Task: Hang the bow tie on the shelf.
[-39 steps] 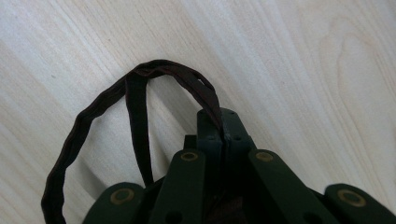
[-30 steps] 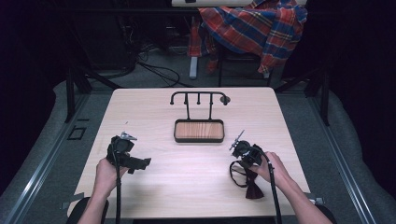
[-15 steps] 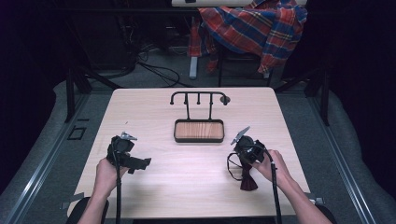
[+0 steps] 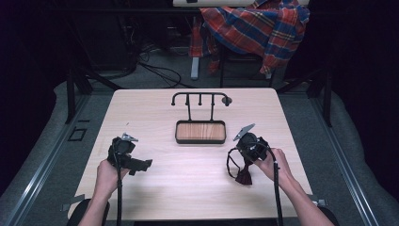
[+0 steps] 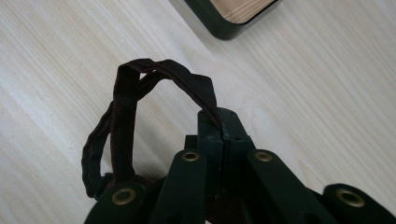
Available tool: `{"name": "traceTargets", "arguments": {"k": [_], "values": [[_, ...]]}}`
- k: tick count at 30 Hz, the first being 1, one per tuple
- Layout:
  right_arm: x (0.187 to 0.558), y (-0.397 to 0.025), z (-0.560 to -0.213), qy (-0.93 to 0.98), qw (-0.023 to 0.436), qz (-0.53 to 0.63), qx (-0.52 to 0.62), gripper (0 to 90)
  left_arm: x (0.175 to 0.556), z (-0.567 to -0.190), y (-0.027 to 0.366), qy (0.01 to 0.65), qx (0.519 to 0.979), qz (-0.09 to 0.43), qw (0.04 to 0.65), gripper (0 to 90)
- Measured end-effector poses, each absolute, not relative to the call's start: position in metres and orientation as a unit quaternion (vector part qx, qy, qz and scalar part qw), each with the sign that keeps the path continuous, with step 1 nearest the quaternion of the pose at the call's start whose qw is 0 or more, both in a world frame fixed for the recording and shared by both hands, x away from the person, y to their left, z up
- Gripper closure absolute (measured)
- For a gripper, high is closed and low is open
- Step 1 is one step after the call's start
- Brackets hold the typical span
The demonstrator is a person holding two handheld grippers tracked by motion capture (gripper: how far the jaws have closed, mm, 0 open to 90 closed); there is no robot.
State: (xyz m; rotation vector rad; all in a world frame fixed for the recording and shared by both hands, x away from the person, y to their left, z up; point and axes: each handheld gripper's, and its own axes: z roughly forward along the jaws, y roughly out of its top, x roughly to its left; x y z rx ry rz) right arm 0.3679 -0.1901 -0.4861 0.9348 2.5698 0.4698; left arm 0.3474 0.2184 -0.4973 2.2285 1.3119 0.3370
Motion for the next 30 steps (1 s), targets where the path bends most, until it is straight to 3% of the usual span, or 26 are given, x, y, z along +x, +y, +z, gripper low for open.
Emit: {"name": "traceTargets", "arguments": {"k": [30], "values": [[0.389, -0.189, -0.451, 0.881, 0.223, 0.216, 0.357, 89.1, 0.347, -0.497, 0.219, 0.484, 0.826, 0.123, 0.261, 0.2]]}}
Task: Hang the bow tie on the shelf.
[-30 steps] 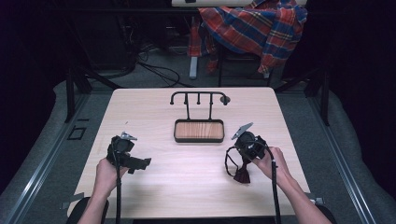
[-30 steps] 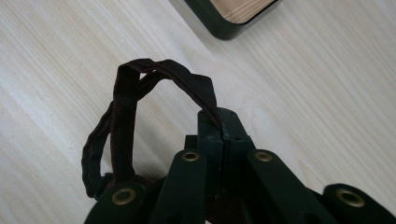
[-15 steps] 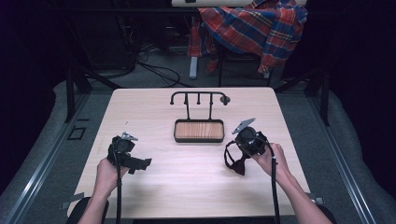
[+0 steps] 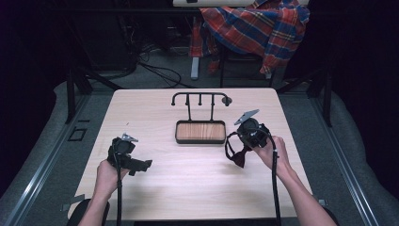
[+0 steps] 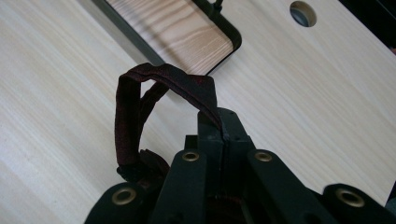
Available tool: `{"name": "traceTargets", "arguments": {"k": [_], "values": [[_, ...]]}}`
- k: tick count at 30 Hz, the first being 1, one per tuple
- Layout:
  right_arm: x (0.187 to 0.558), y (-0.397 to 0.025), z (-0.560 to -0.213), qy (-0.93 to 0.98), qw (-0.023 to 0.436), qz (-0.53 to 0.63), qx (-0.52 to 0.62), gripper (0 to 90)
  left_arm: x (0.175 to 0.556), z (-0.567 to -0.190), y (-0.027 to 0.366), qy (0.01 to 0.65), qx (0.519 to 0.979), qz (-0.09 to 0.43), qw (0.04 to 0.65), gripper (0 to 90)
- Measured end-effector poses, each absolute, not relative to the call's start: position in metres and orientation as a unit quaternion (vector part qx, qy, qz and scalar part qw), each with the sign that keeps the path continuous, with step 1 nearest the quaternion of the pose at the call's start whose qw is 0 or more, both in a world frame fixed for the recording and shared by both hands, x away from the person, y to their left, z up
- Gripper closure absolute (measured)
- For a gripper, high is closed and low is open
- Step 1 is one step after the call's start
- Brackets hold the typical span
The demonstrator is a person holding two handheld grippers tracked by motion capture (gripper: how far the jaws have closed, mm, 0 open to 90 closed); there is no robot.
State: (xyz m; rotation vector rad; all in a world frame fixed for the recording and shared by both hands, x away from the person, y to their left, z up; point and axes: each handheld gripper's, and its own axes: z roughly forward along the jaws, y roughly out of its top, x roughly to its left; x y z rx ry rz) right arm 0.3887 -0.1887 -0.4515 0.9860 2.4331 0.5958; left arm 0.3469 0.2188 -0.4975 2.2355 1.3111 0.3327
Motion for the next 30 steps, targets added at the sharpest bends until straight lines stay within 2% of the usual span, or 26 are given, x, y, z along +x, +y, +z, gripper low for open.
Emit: {"name": "traceTargets", "arguments": {"k": [30], "values": [[0.422, -0.174, -0.418, 0.863, 0.247, 0.248, 0.365, 89.1, 0.345, -0.498, 0.217, 0.481, 0.828, 0.123, 0.260, 0.2]]}}
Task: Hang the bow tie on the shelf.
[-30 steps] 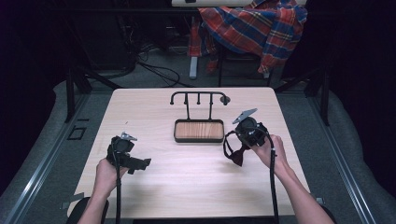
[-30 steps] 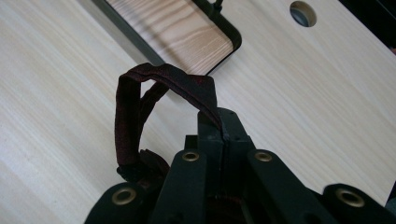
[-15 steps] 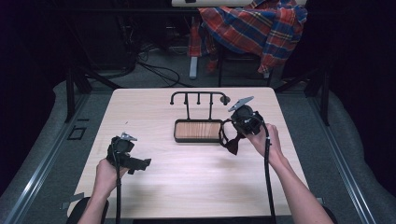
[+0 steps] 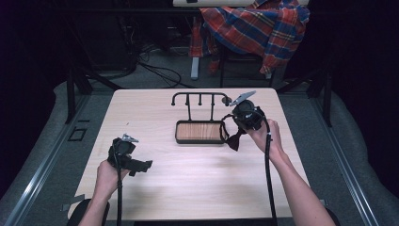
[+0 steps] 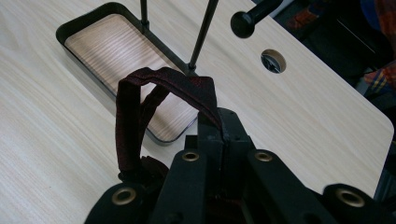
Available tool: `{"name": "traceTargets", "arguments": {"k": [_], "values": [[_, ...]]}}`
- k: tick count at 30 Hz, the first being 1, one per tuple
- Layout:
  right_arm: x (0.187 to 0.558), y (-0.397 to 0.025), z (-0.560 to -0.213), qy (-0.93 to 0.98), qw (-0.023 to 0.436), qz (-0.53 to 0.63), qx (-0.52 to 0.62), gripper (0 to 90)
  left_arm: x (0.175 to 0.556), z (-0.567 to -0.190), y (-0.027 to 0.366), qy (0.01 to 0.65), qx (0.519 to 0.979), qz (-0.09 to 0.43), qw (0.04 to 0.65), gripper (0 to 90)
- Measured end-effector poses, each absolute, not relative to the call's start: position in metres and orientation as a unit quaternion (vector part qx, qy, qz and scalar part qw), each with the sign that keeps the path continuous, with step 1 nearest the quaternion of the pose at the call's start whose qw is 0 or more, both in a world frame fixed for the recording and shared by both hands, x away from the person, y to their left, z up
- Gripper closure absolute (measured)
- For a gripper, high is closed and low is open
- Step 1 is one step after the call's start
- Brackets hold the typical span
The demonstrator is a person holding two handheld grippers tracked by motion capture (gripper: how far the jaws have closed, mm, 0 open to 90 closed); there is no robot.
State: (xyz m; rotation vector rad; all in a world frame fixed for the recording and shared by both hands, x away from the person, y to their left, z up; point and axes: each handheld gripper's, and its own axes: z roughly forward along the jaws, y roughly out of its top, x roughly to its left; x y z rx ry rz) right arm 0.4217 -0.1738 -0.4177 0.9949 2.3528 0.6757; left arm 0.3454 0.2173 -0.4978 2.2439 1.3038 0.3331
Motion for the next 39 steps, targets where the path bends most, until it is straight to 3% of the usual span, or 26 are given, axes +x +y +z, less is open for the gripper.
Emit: {"name": "traceTargets", "arguments": {"k": [39], "values": [[0.444, -0.170, -0.388, 0.842, 0.277, 0.270, 0.376, 89.2, 0.345, -0.499, 0.216, 0.478, 0.831, 0.121, 0.257, 0.3]]}}
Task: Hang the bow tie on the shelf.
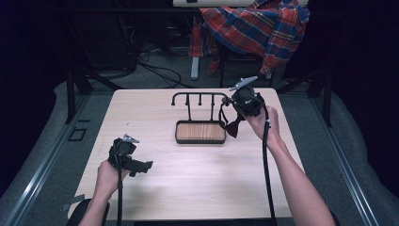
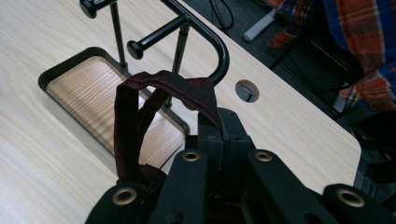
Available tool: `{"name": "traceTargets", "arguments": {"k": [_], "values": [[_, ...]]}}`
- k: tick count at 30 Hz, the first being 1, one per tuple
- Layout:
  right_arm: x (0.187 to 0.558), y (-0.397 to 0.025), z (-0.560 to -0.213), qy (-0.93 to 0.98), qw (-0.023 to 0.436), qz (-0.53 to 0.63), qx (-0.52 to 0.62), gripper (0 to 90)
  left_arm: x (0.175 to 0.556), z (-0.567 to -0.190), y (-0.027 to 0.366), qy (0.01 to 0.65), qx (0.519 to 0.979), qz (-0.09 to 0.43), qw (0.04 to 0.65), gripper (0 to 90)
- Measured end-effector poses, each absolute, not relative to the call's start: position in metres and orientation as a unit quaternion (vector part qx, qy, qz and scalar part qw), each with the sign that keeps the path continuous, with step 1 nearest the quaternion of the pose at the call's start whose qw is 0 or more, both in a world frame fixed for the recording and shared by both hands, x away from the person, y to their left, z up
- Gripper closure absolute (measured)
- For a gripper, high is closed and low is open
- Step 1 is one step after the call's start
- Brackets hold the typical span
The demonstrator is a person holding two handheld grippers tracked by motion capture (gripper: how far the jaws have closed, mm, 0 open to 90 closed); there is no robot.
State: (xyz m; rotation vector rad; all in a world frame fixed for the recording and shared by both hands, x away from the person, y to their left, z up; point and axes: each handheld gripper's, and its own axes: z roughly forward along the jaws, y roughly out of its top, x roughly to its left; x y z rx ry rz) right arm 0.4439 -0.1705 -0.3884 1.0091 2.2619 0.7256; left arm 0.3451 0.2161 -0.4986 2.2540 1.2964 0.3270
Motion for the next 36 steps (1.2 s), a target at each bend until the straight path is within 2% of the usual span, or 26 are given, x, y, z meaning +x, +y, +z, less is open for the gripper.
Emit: {"name": "traceTargets", "arguments": {"k": [17, 24, 36], "values": [[0.466, -0.165, -0.394, 0.833, 0.294, 0.263, 0.388, 89.2, 0.345, -0.499, 0.215, 0.477, 0.832, 0.121, 0.257, 0.2], [0.477, -0.171, -0.400, 0.831, 0.272, 0.279, 0.398, 89.2, 0.346, -0.499, 0.215, 0.476, 0.833, 0.119, 0.256, 0.2], [0.484, -0.170, -0.407, 0.825, 0.261, 0.283, 0.413, 89.1, 0.345, -0.499, 0.214, 0.476, 0.833, 0.120, 0.254, 0.3]]}}
